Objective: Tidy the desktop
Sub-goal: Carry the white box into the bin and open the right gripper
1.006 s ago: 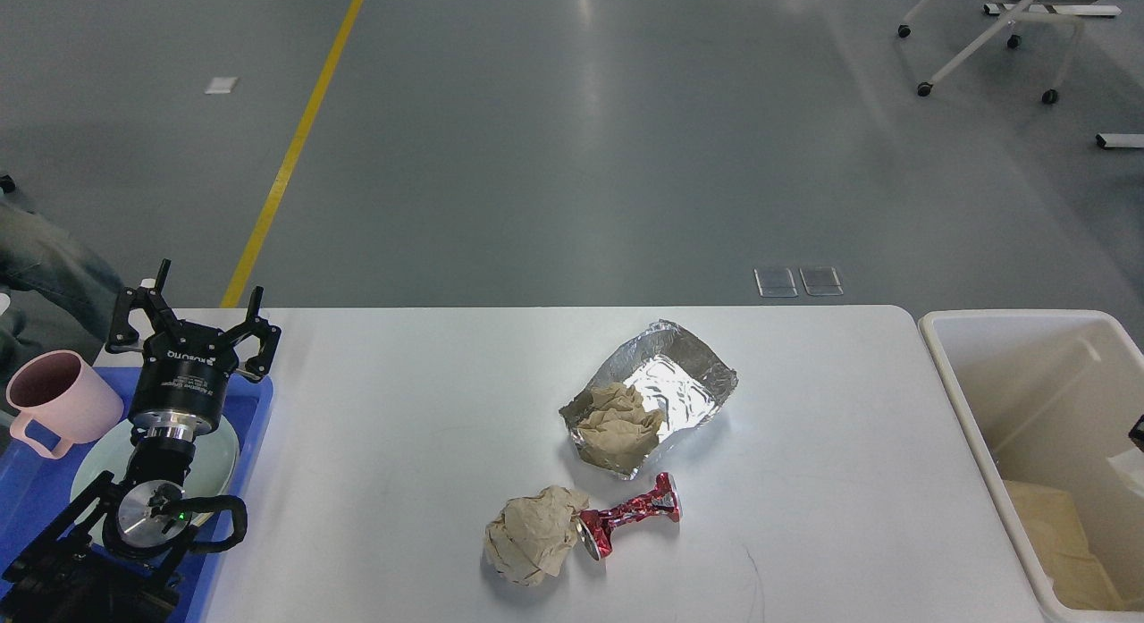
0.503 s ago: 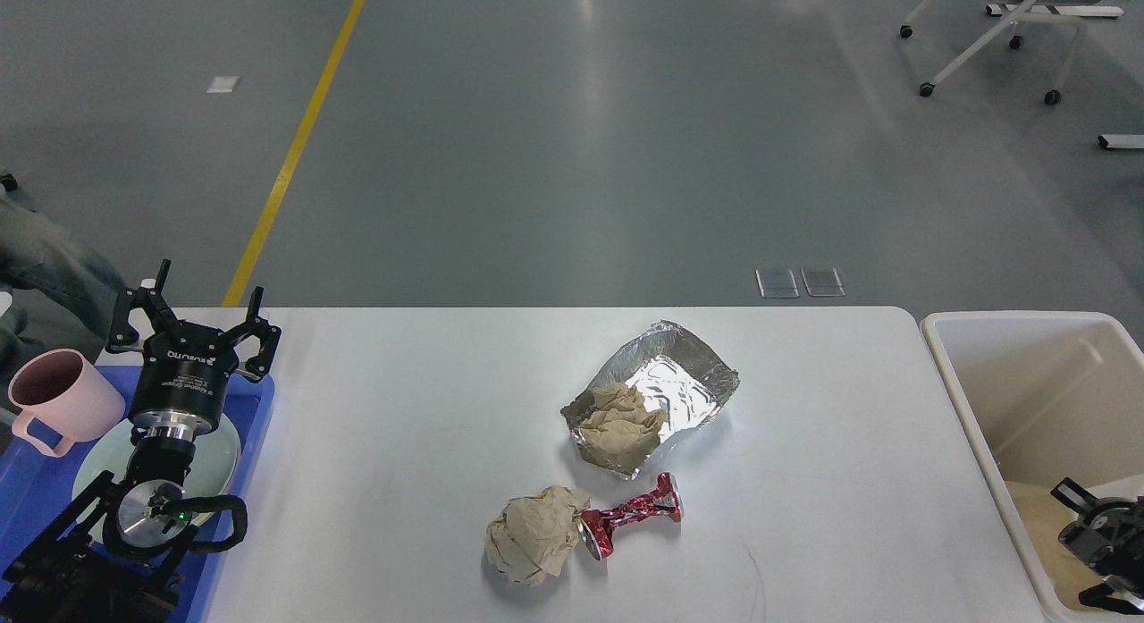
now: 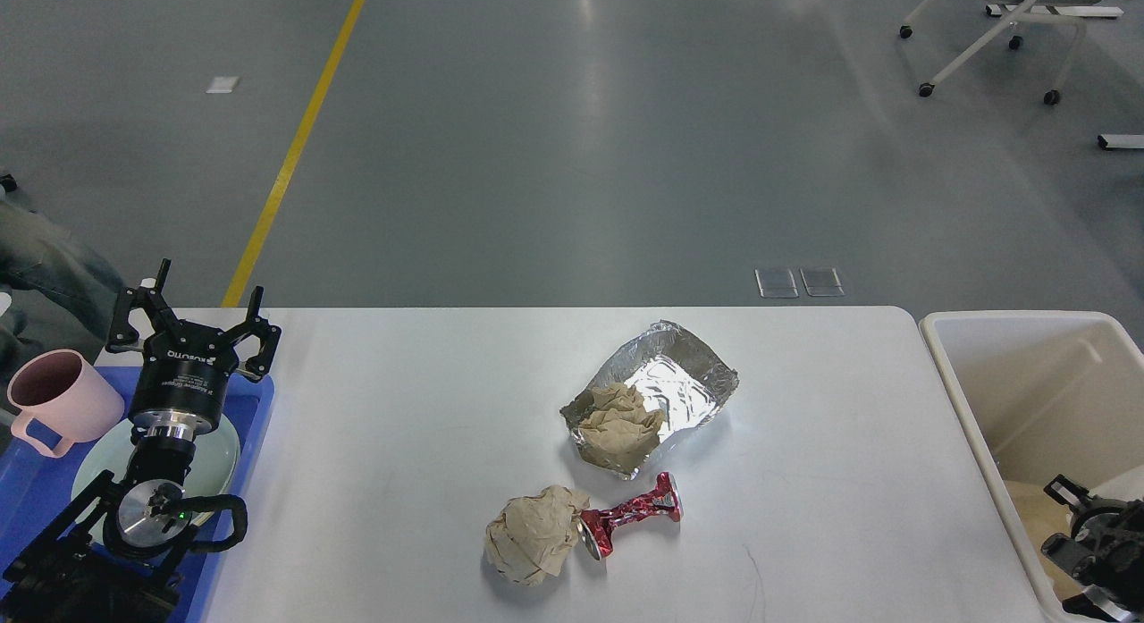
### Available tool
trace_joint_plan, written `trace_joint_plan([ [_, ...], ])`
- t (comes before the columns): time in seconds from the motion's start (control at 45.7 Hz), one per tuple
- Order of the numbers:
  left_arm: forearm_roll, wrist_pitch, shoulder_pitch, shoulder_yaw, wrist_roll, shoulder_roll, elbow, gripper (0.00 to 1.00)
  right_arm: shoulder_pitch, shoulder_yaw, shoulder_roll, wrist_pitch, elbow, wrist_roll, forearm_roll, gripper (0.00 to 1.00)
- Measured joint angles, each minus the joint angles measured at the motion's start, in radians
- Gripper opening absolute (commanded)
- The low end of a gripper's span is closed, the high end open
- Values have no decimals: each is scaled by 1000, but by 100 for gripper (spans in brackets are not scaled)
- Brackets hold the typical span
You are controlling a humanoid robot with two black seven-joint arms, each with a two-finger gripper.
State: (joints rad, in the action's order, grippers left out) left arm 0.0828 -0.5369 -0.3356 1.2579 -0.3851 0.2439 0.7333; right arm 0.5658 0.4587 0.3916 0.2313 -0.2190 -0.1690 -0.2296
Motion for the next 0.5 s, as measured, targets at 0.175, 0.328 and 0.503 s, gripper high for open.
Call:
trace_joint_plan([
  [0.175,0,0,0,0,0,0,0,96,0,0,0,2,-3,0,-1,100],
  [0.328,0,0,0,0,0,0,0,96,0,3,2,0,-6,0,-2,100],
  [0.503,0,0,0,0,0,0,0,96,42,17,30,-39,-59,0,-18,100],
])
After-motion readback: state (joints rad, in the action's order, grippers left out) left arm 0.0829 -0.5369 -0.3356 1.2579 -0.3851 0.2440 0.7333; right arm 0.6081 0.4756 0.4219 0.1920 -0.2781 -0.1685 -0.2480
